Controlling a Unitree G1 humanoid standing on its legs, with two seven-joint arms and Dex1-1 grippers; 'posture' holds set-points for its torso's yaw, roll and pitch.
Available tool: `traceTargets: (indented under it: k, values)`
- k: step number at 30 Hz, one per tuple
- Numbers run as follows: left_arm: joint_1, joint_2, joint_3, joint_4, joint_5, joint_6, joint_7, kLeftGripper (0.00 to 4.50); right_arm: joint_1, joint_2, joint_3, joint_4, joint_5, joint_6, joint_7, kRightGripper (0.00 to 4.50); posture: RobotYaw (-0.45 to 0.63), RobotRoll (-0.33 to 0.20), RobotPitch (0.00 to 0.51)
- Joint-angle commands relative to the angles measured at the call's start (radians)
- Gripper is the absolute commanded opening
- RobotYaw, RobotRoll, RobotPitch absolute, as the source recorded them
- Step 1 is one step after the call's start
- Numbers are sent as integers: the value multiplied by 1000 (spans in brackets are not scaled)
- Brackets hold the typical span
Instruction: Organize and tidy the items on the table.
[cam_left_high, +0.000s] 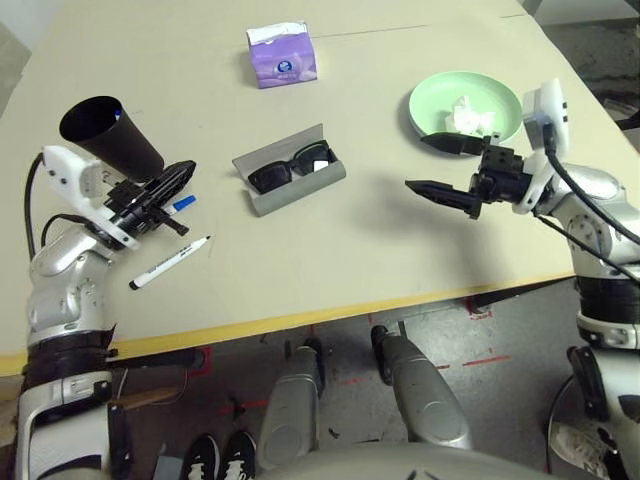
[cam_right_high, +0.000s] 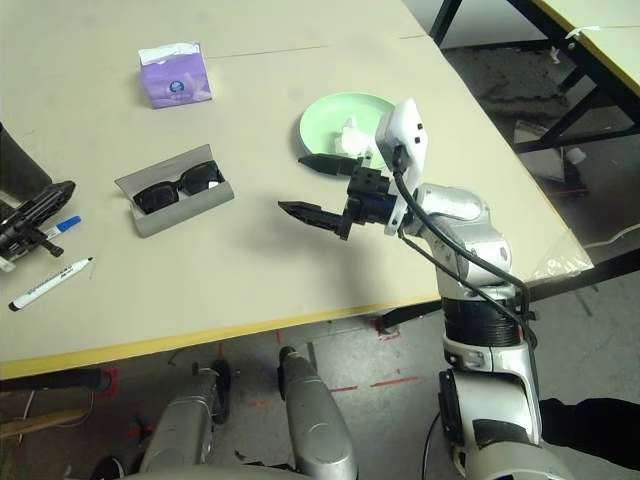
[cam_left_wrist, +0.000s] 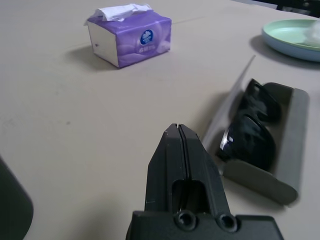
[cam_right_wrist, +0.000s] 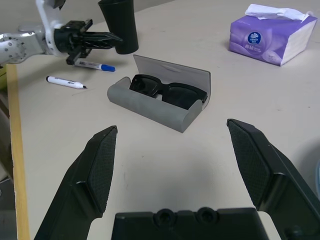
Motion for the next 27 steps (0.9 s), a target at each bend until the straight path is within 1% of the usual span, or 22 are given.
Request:
traceTargets:
  k: [1,8,12,17,27]
  values:
    - [-36,-18,-26,74,39,-37,16,24,13,-16,-2,-32,19,0,-14,4500,-273,0,288]
    - [-127,-56,-65,192,76,-94,18,24,0,-35,-6,-59,40,18,-45,4500,-294,0,284]
    - [-153,-68,-79,237,78,-113,-3,24,2,-46,-8,-72,51,23,-61,4500,-308,0,279]
    - [-157,-66,-98,255,78,-120,-61,24,6,-64,-14,-83,63,26,-75,4500,-321,0,273]
    - [-127,-23,-98,231,75,-109,-139,24,-10,-84,-20,-64,79,22,-87,4500,-320,0,274]
